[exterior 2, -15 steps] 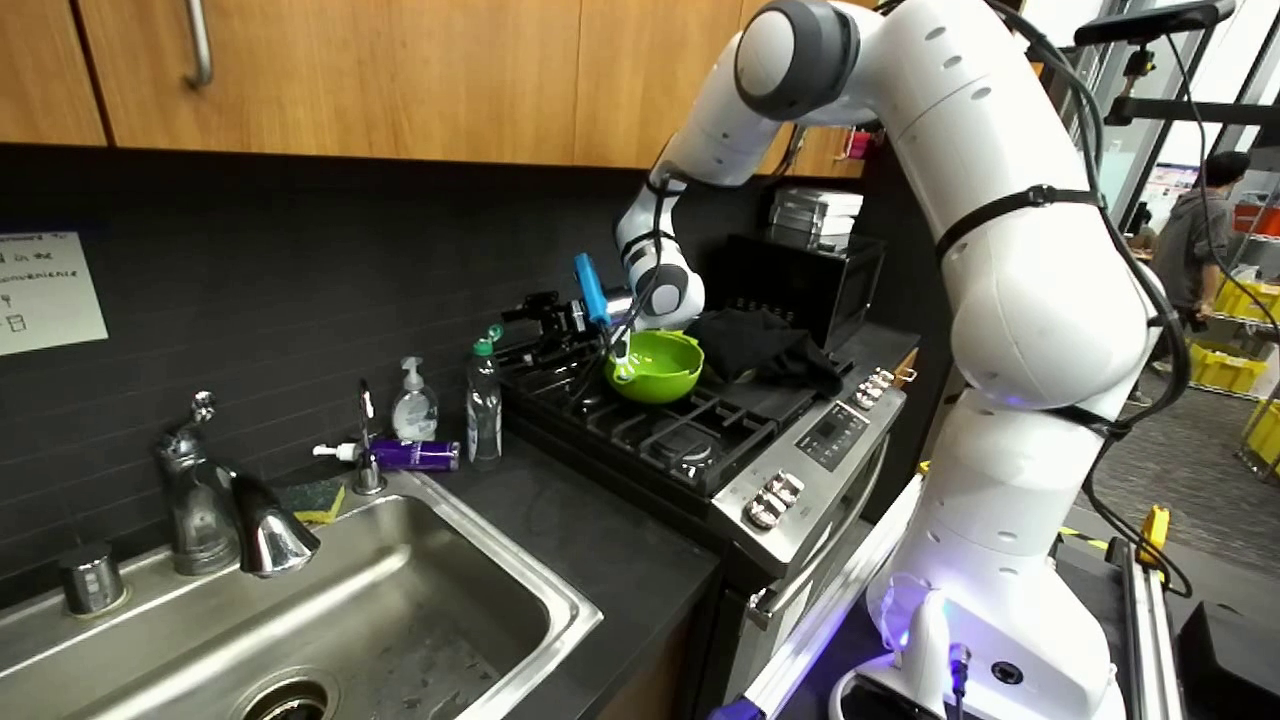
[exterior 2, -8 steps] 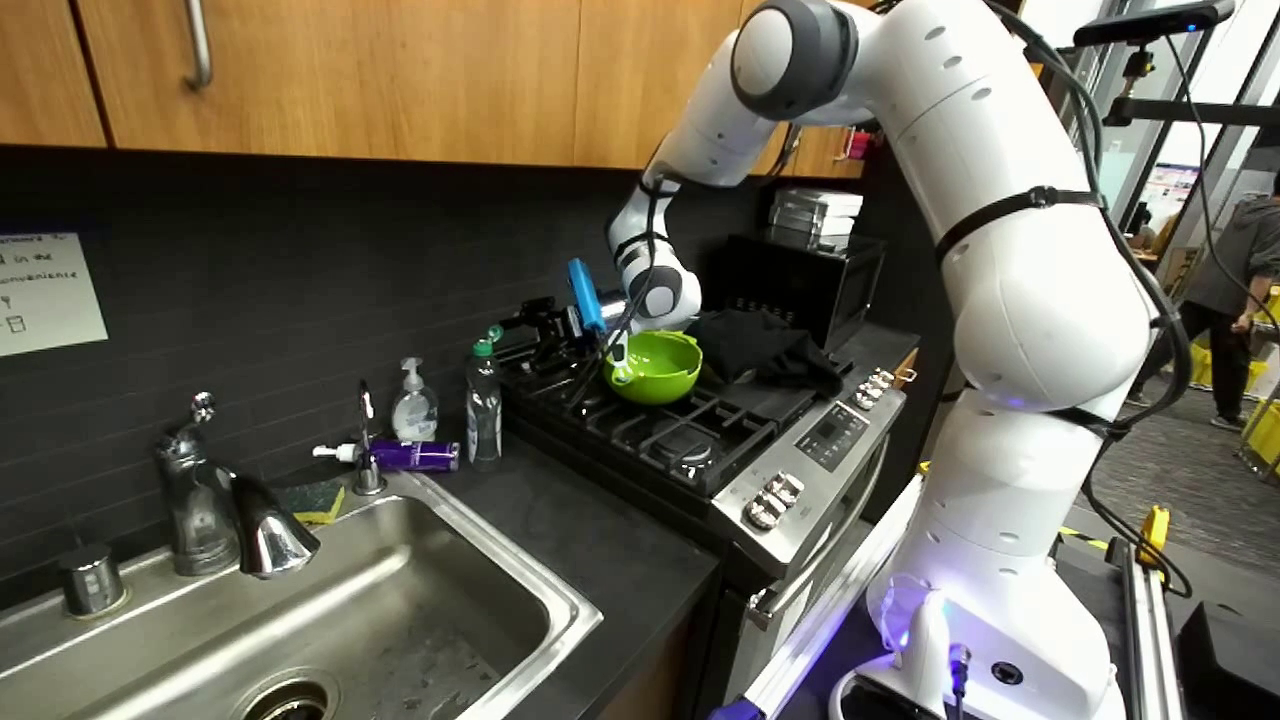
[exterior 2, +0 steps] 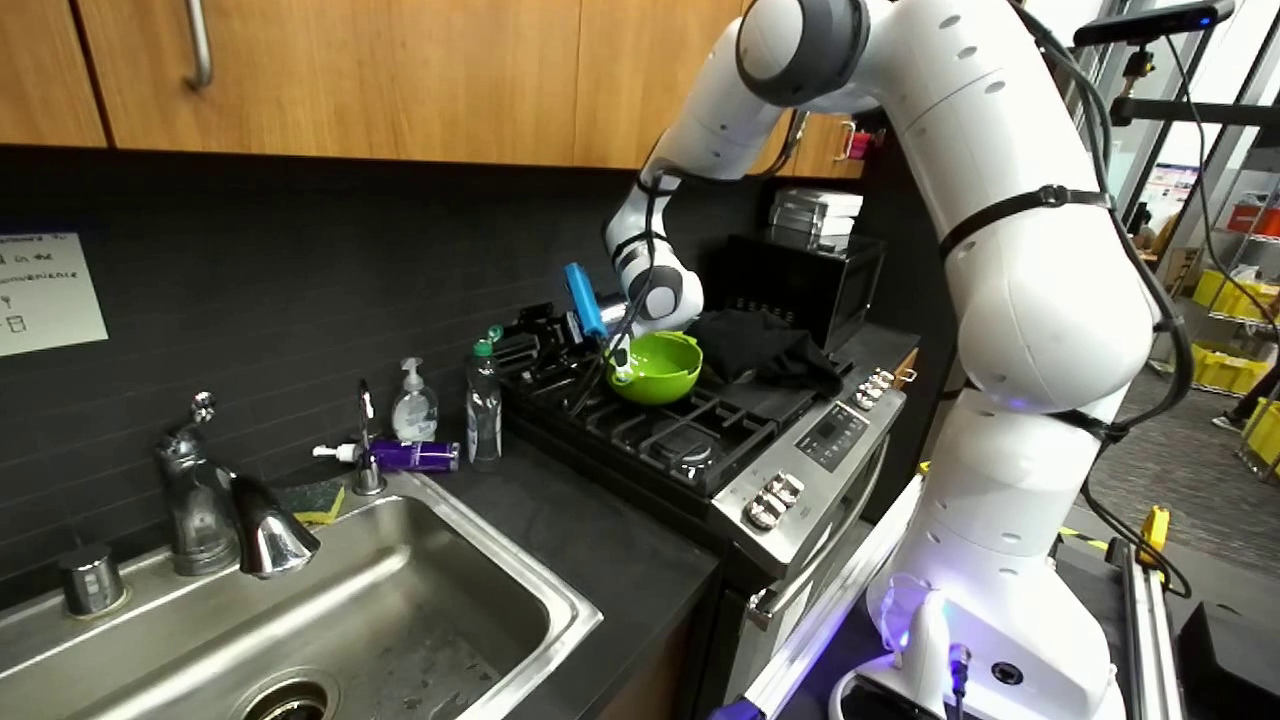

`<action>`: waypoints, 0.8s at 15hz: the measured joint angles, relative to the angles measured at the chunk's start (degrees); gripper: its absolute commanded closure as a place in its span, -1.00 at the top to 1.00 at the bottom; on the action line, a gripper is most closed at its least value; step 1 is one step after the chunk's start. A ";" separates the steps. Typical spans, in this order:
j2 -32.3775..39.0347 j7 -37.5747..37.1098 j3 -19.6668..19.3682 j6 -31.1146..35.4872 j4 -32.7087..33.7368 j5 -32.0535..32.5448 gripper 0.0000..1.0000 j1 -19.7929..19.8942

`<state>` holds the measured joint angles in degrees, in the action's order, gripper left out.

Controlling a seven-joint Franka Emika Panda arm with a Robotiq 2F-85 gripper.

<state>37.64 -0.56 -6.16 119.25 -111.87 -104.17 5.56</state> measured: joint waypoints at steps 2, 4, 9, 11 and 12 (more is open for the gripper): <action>-0.87 0.03 0.01 0.56 -1.05 0.00 1.00 -0.40; -1.74 0.03 0.01 1.08 -1.90 0.00 1.00 -0.75; -3.10 0.00 0.02 2.16 -2.70 0.27 1.00 -1.41; -3.48 -0.04 0.03 2.95 -2.73 0.54 1.00 -1.92; -3.62 -0.05 0.05 3.42 -2.73 0.58 1.00 -2.23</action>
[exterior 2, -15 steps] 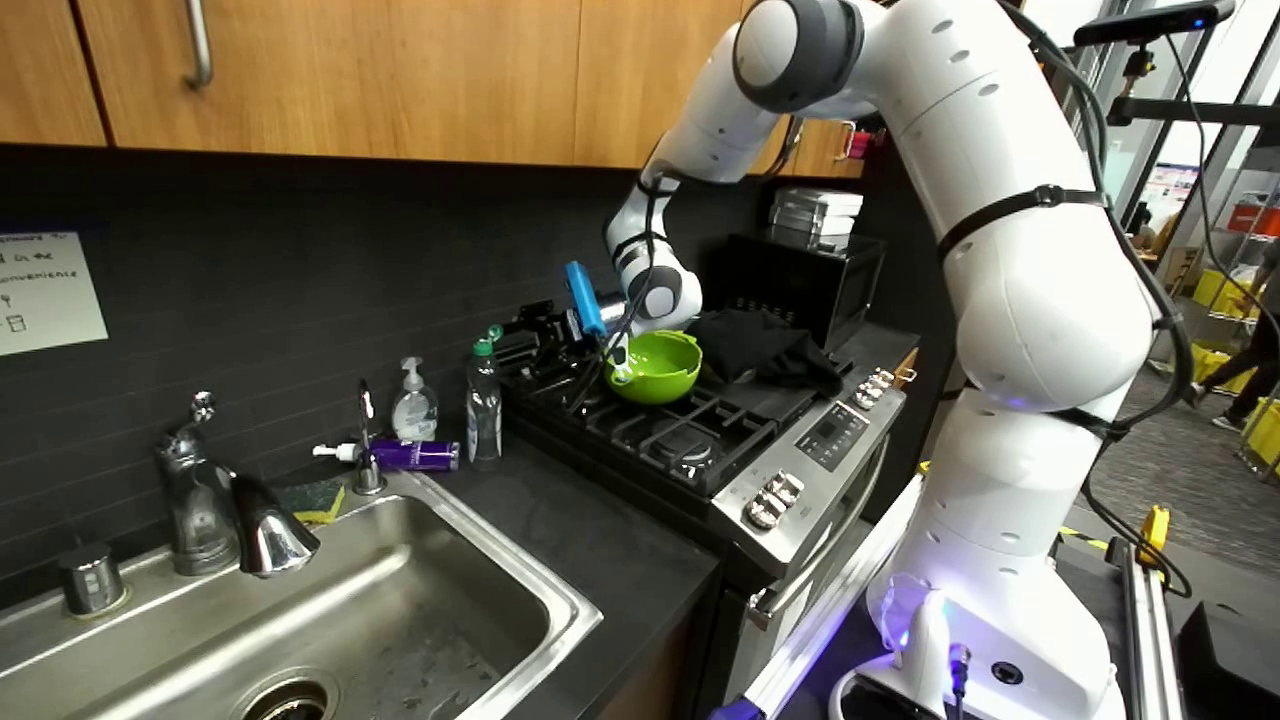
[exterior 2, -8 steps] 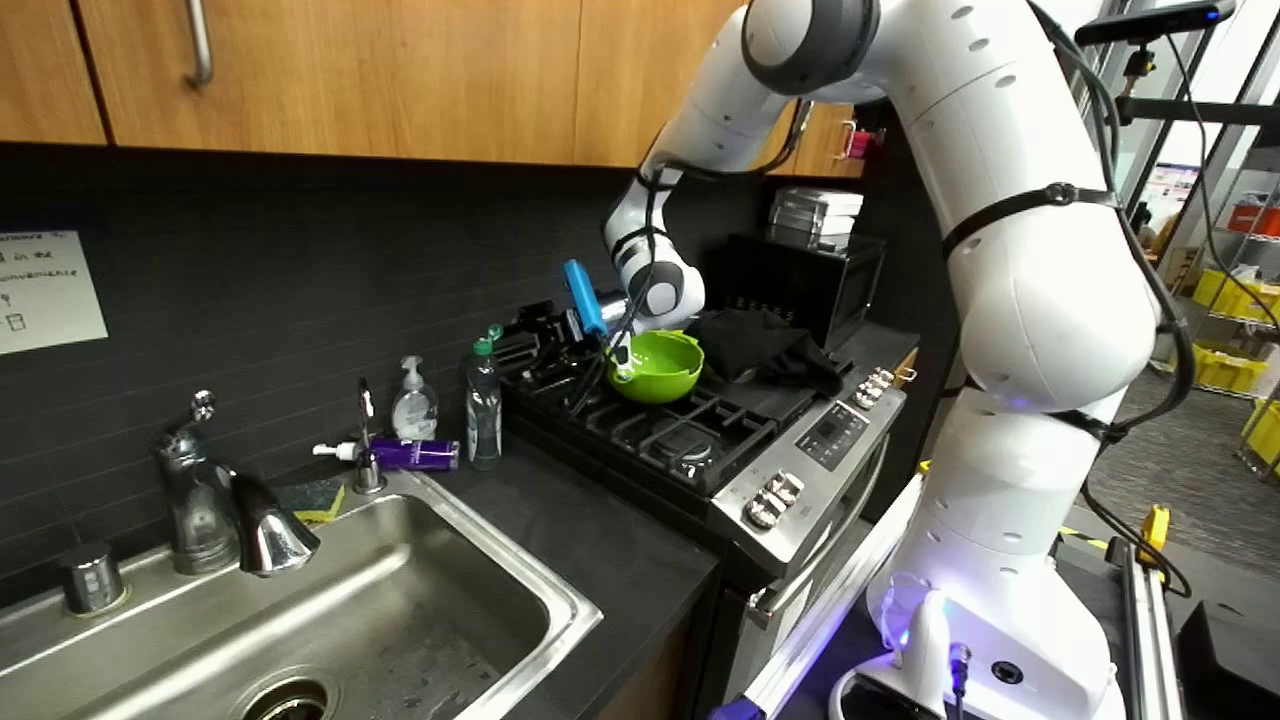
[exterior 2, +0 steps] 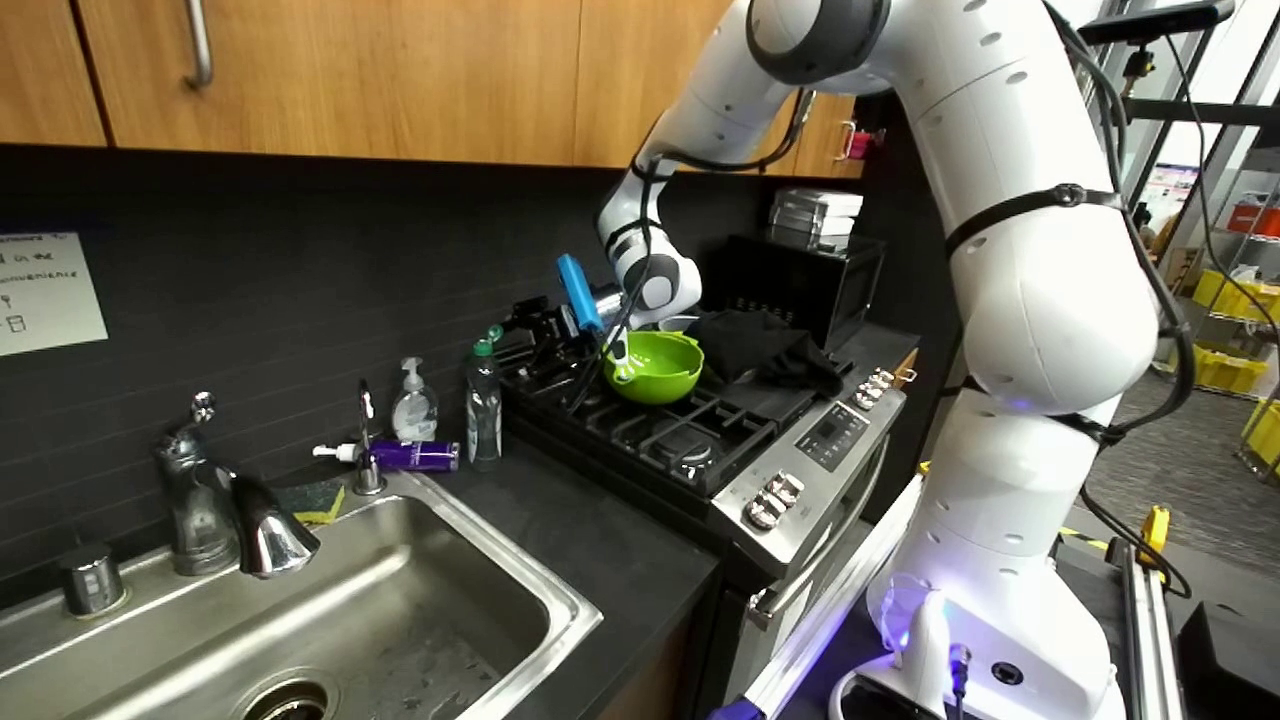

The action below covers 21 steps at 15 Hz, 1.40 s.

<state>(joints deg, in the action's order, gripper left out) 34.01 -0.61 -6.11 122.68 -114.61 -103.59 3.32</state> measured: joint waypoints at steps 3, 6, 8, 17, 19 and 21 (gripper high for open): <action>-0.39 -0.36 0.10 1.11 0.03 0.83 1.00 -0.83; -0.55 -1.75 0.26 1.83 0.35 3.17 1.00 -1.31; -0.55 -2.97 0.46 2.17 0.73 4.87 1.00 -1.44; -0.54 -6.24 0.73 2.97 1.47 8.99 1.00 -1.47; -0.52 -6.73 0.71 2.91 1.47 9.28 1.00 -1.32; -0.49 -7.27 0.70 2.90 1.50 10.03 1.00 -1.07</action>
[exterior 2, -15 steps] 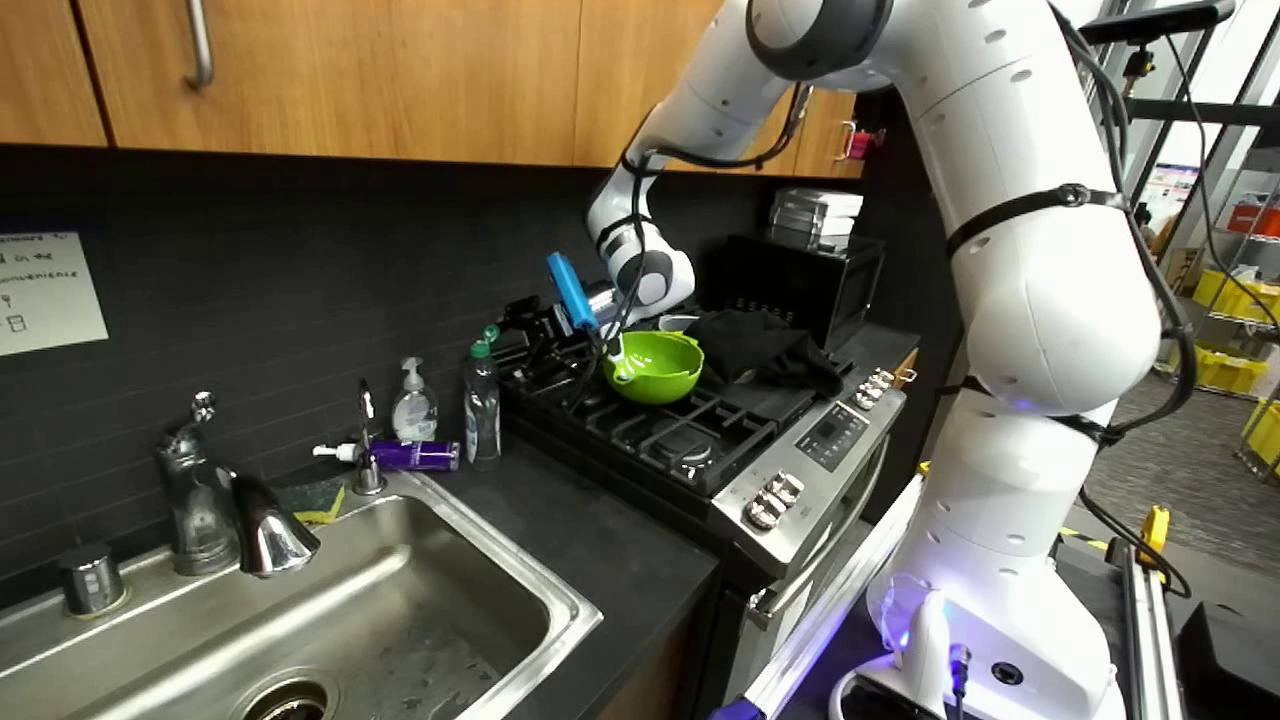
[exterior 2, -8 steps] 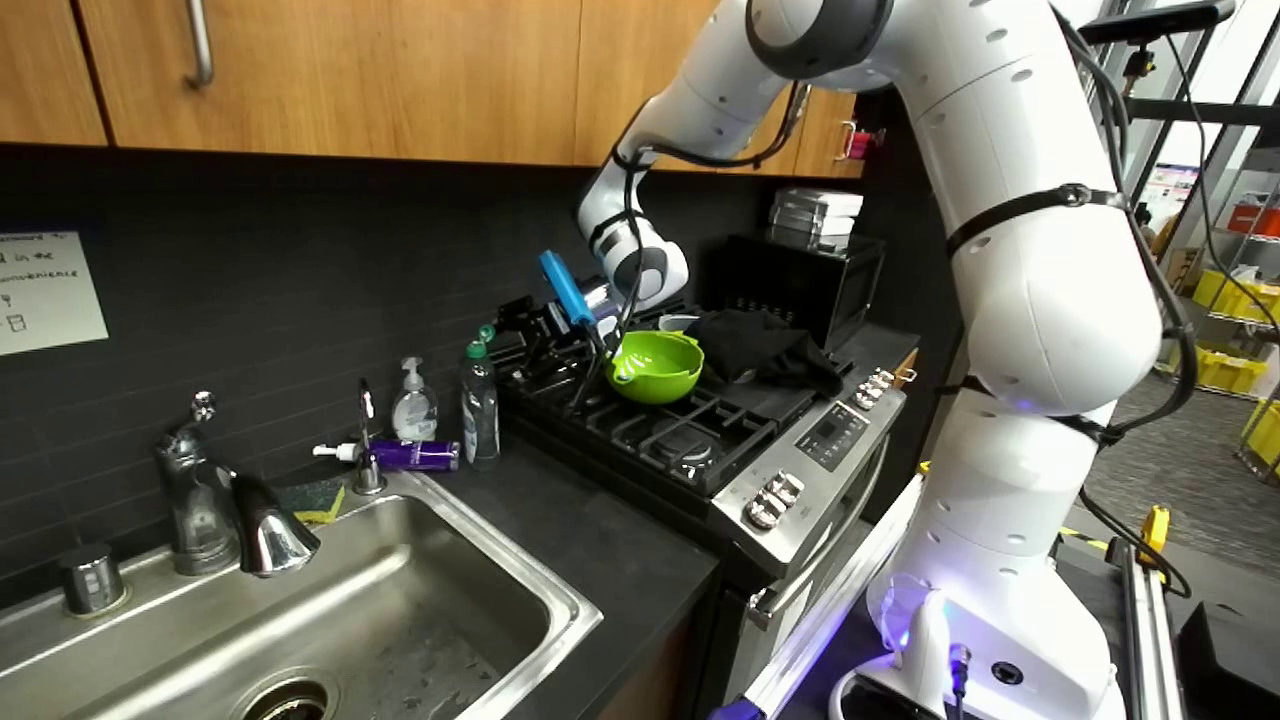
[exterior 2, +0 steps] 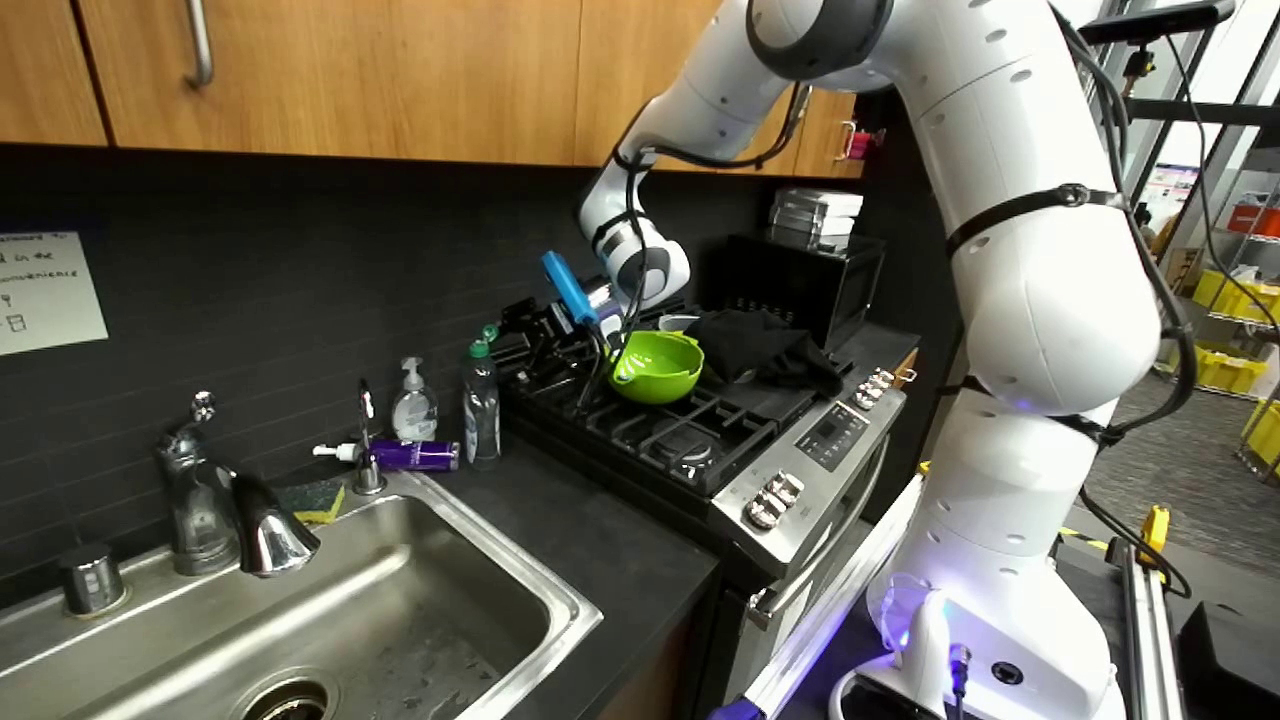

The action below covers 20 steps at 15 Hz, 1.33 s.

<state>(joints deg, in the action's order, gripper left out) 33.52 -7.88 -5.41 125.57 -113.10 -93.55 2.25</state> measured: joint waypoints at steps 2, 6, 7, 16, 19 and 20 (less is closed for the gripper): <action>0.17 -1.09 -0.08 0.00 0.31 0.88 1.00 0.23; 1.07 -3.96 -0.20 0.14 1.97 2.27 1.00 0.78; 1.29 -4.46 -0.21 0.20 2.41 2.31 1.00 0.88; 2.16 -7.73 -0.25 0.27 3.37 3.08 1.00 0.95; 2.86 -8.80 -0.24 0.68 4.14 3.58 1.00 0.93; 3.07 -8.93 -0.24 1.37 4.39 3.58 1.00 0.91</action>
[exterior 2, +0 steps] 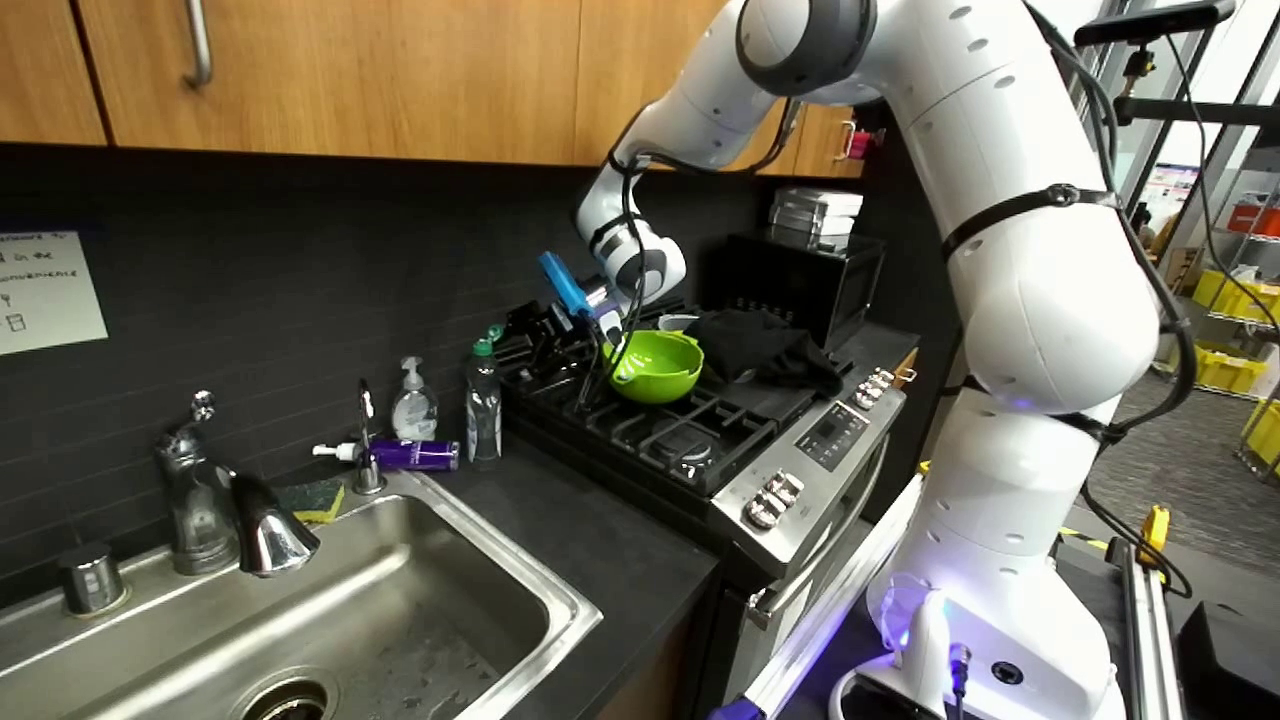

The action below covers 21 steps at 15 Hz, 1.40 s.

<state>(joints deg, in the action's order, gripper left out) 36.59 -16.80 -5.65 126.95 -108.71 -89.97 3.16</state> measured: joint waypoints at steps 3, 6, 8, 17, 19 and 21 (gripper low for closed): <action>0.48 -0.50 0.02 1.32 0.50 0.00 1.00 -0.02; 0.83 -0.74 0.03 1.68 0.88 0.00 1.00 -0.02; 0.88 -0.78 0.05 1.75 0.94 0.00 1.00 -0.02; 3.41 -6.56 0.41 -4.61 3.90 8.32 1.00 0.20; 3.55 -7.42 0.39 -5.72 4.12 9.05 1.00 0.31; 3.55 -7.97 0.39 -6.35 4.14 9.50 1.00 0.43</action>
<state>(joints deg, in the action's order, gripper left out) 40.14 -24.78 -5.26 120.60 -104.58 -80.47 3.58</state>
